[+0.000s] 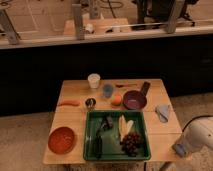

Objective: Place sponge in tray

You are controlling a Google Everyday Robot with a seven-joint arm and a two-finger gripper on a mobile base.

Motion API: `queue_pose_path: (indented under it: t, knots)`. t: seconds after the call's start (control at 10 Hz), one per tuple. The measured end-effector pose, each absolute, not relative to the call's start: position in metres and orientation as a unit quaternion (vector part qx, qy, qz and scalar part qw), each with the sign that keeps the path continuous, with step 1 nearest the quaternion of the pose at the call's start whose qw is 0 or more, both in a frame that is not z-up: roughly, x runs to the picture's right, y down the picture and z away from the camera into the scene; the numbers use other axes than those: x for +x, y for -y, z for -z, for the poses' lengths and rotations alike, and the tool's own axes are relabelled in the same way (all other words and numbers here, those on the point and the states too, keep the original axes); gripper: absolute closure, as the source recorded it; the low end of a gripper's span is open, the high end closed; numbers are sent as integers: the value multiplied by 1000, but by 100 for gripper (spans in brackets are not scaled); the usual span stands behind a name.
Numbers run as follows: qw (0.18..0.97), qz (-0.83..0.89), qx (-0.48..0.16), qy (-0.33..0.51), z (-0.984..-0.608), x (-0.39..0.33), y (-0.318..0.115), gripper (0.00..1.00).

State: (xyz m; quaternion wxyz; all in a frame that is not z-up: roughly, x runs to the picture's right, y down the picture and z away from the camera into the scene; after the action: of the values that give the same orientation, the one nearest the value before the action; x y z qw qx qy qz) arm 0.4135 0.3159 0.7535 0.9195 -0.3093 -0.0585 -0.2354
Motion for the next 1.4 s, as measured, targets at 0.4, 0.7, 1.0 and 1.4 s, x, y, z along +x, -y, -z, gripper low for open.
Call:
queue_pose_path:
  t: [0.4,0.7,1.0,1.4]
  knots:
    - [918,226,-321,52,-707,390,-272,100]
    - [911,243,-326,75,-668,356,-219,100]
    - [896,265,-325,144,-648,316,-182,100]
    - [892,270,-324,164,-645,311,-177,100]
